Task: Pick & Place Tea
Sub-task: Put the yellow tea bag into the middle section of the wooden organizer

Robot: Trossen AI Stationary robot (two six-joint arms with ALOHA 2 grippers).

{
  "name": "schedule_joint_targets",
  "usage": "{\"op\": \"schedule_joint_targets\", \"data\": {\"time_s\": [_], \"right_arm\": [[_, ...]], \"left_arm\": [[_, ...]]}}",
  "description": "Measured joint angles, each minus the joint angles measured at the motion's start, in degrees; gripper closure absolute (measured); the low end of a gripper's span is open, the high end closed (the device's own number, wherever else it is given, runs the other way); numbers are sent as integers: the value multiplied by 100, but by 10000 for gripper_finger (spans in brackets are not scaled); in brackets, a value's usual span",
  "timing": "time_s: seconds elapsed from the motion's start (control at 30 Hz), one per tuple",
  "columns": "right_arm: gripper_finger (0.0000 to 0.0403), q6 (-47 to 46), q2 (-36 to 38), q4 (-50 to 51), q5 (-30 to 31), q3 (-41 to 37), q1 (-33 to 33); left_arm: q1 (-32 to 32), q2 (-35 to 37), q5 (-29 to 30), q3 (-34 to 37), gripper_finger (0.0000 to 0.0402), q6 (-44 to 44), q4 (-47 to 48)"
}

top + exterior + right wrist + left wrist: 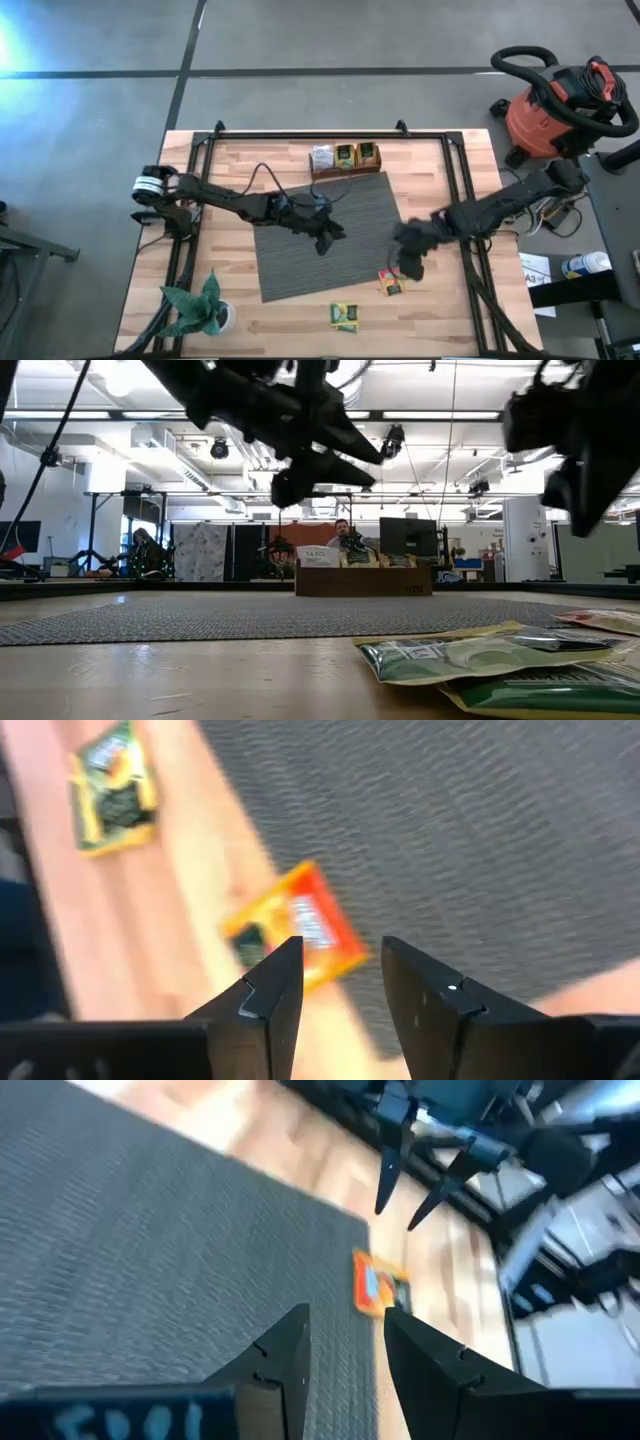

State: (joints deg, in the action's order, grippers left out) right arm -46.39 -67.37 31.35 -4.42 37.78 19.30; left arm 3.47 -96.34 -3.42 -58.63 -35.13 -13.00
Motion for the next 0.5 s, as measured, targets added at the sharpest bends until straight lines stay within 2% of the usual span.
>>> {"op": "schedule_joint_targets", "data": {"time_s": [0.17,0.33,0.5], "right_arm": [[271,-1378,-281,-1487,179,-417,732],[271,-1858,-800,-2489,129,-556,871],[271,-2150,-1653,-4049,-148,-460,871]], "left_arm": [[165,-506,-940,-444,278,8,546],[542,-574,-992,-572,278,9,1477],[987,-574,-1279,-496,278,66,1498]]}}
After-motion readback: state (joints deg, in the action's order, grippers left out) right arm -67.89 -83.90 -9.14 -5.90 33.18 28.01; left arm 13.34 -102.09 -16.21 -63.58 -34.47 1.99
